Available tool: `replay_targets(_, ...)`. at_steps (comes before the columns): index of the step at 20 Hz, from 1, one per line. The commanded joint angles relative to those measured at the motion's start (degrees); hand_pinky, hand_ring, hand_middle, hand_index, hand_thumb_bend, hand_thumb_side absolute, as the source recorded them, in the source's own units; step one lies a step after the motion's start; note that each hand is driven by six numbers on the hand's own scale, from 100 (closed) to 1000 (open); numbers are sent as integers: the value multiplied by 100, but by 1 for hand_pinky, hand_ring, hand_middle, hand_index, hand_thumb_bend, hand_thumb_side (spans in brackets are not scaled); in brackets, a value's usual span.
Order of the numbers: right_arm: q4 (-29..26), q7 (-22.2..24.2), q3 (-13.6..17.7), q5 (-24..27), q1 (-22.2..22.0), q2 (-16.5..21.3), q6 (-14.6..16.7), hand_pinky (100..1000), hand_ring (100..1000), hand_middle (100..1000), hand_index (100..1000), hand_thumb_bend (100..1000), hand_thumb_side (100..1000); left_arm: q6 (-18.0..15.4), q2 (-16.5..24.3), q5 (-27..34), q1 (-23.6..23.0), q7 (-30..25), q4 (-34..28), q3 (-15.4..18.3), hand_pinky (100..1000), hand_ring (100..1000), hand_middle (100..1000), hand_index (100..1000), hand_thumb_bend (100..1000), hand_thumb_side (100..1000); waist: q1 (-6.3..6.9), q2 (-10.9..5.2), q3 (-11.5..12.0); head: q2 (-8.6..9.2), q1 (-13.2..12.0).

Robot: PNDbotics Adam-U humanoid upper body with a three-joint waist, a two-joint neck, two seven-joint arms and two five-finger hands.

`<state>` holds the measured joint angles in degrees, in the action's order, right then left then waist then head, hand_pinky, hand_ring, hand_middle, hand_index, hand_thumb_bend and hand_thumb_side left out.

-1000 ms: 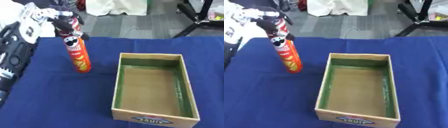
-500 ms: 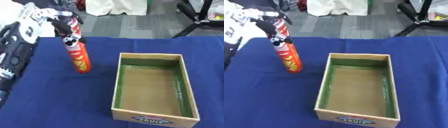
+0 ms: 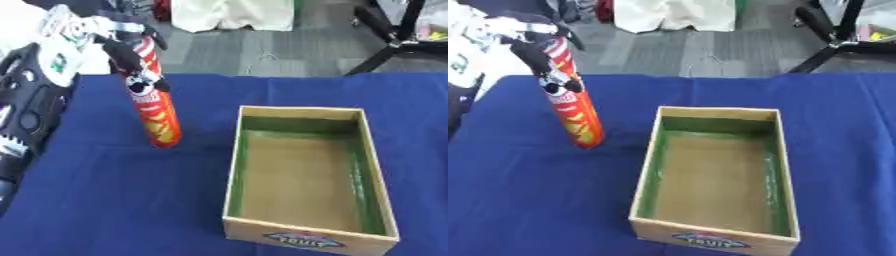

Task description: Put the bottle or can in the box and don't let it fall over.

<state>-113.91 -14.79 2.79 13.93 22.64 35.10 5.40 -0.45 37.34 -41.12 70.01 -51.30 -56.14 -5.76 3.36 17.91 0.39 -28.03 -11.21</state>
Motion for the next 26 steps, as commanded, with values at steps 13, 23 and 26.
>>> replay_targets(13, -68, -56, 77, 82, 48, 71, 22, 925, 706, 718, 1000, 100, 783, 135, -15, 9, -89, -18, 187, -67, 313, 473, 889, 803, 447, 100, -39, -45, -8, 53, 6)
replay_targets(23, -68, -110, 76, 177, 46, 61, 16, 927, 699, 709, 1000, 100, 789, 225, -24, -105, -96, 223, 137, -93, 310, 489, 862, 738, 293, 100, -43, -56, -7, 48, 1)
replay_targets(26, -68, -122, 76, 209, 46, 58, 14, 928, 698, 709, 1000, 100, 788, 208, -33, -159, -99, 261, 124, -103, 297, 479, 853, 729, 327, 100, -44, -59, -6, 55, 0)
